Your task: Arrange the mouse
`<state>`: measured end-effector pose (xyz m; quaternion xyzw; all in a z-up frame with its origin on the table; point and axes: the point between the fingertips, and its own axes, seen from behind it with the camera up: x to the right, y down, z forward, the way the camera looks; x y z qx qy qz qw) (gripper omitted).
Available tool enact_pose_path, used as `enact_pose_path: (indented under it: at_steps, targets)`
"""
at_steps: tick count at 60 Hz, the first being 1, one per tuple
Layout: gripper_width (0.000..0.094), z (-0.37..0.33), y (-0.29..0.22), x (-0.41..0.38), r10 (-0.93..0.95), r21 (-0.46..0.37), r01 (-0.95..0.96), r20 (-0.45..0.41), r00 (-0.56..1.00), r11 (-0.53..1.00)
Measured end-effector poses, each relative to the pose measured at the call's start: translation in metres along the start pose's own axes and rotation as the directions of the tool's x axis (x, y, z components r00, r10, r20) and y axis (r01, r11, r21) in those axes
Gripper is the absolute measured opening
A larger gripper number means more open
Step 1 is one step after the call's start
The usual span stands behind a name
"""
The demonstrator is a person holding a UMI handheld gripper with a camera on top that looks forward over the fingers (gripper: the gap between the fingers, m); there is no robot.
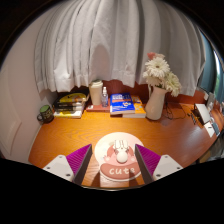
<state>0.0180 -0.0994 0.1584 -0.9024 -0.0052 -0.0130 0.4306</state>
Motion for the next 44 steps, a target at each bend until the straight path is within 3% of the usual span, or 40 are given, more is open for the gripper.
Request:
enact_pose_path:
  at_steps: [19, 44]
  targets:
    - [0.0857, -0.109, 0.039, -0.029, 0.016, 0.02, -0.016, -0.024, 1.0, 1.0]
    - [0.0859, -0.149, 0.064, -0.063, -0.013, 0.02, 0.013, 0.003, 1.0, 1.0]
